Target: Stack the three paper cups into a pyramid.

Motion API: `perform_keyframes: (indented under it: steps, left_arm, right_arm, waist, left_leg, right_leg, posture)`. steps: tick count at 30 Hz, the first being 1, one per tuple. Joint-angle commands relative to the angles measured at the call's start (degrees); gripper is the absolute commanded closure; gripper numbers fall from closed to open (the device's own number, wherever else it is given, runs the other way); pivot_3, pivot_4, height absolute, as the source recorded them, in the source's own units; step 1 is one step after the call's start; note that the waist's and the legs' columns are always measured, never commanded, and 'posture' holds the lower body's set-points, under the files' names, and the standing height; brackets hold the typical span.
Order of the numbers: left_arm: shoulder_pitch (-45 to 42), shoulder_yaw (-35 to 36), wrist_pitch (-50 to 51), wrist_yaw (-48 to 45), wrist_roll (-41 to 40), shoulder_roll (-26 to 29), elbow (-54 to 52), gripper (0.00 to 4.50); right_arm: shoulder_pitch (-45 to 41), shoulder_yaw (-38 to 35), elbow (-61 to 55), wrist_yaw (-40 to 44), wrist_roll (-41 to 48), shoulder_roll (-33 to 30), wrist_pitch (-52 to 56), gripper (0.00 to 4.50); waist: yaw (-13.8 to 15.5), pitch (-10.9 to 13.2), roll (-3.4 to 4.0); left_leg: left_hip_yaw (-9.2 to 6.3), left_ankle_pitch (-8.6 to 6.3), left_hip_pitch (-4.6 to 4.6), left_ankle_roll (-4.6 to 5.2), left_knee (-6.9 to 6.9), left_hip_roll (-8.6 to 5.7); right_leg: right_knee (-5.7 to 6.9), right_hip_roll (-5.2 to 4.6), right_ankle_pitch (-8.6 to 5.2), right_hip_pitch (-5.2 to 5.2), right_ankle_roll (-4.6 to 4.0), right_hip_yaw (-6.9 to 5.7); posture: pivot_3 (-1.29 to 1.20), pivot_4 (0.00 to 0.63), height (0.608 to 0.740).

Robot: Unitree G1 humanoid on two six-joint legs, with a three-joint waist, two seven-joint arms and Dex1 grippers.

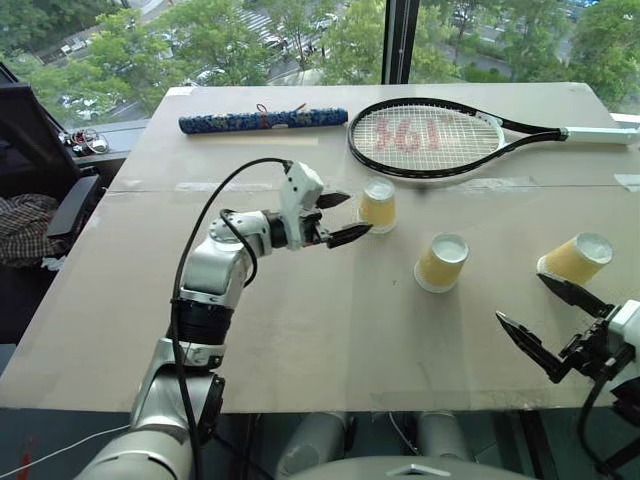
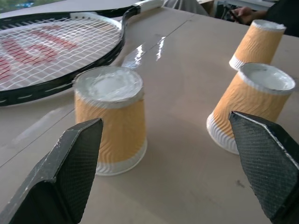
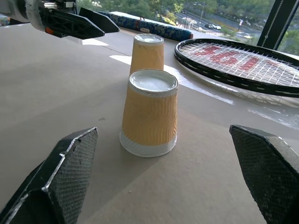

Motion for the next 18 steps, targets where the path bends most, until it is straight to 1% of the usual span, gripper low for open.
perform_keyframes:
  steps: [1,3,8,13,16,17,18]
  left_arm:
    - [-4.65,-1.51,-5.32,-0.42,3.47,-0.68,8.03,0.08]
    - [-6.76,-2.27,-7.17,-1.32,4.29,-1.87,12.41,0.08]
    - [-14.29,-4.25,-16.76,-3.03,8.44,-6.16,28.55,0.08]
    - [-19.89,-3.95,-23.71,-2.6,11.04,-9.99,41.31,0.08]
    - [-21.88,-3.49,-26.74,-2.92,12.08,-11.03,46.77,0.08]
    - [-22.12,-3.25,-27.4,-3.8,12.01,-11.07,47.53,0.59]
    - [-22.19,-2.83,-27.82,-4.65,11.72,-11.03,47.8,0.9]
  right_arm:
    - [-1.93,-4.34,1.06,3.18,4.55,-2.91,1.46,0.0]
    - [-2.93,-5.51,2.3,4.83,5.73,-4.25,2.01,0.0]
    - [-3.04,-10.96,5.39,11.22,9.65,-9.04,4.88,0.0]
    - [-3.8,-13.77,6.06,12.94,11.23,-9.96,6.46,0.0]
    - [-4.03,-14.47,5.33,13.19,12.22,-9.77,7.44,0.0]
    - [-3.92,-14.58,4.93,13.35,12.51,-9.66,7.8,0.0]
    - [-3.76,-14.67,4.53,13.5,12.74,-9.5,8.1,0.0]
  waist:
    - [0.06,0.02,-0.03]
    - [0.02,0.04,-0.07]
    - [0.02,0.09,-0.17]
    - [-0.51,0.16,-0.3]
    - [-0.67,0.17,-0.32]
    - [-0.68,0.18,-0.34]
    - [-0.7,0.19,-0.36]
  left_leg:
    - [0.01,0.0,-0.01,0.0,0.0,0.0]
    - [0.05,0.0,-0.02,0.0,0.01,0.0]
    - [0.06,-0.02,-0.09,0.05,0.04,0.0]
    - [0.1,-0.04,-0.13,0.08,0.04,0.02]
    - [0.15,-0.07,-0.14,0.13,0.05,0.02]
    - [0.15,-0.08,-0.14,0.14,0.06,0.02]
    - [0.15,-0.08,-0.14,0.15,0.06,0.02]
  right_leg:
    - [0.0,-0.01,0.0,-0.01,0.0,0.0]
    - [-0.02,-0.06,0.01,0.0,0.01,0.02]
    - [-0.05,-0.1,0.02,-0.01,0.03,-0.03]
    - [-0.09,-0.14,0.03,-0.02,0.05,-0.06]
    - [-0.09,-0.16,0.03,-0.03,0.06,-0.04]
    - [-0.09,-0.16,0.03,-0.03,0.07,-0.04]
    - [-0.09,-0.16,0.03,-0.03,0.07,-0.05]
  posture:
    - [0.0,0.15,0.74]
    - [0.0,0.15,0.74]
    - [0.0,0.15,0.74]
    - [0.0,0.15,0.74]
    - [0.0,0.15,0.74]
    - [0.0,0.15,0.74]
    - [0.0,0.15,0.74]
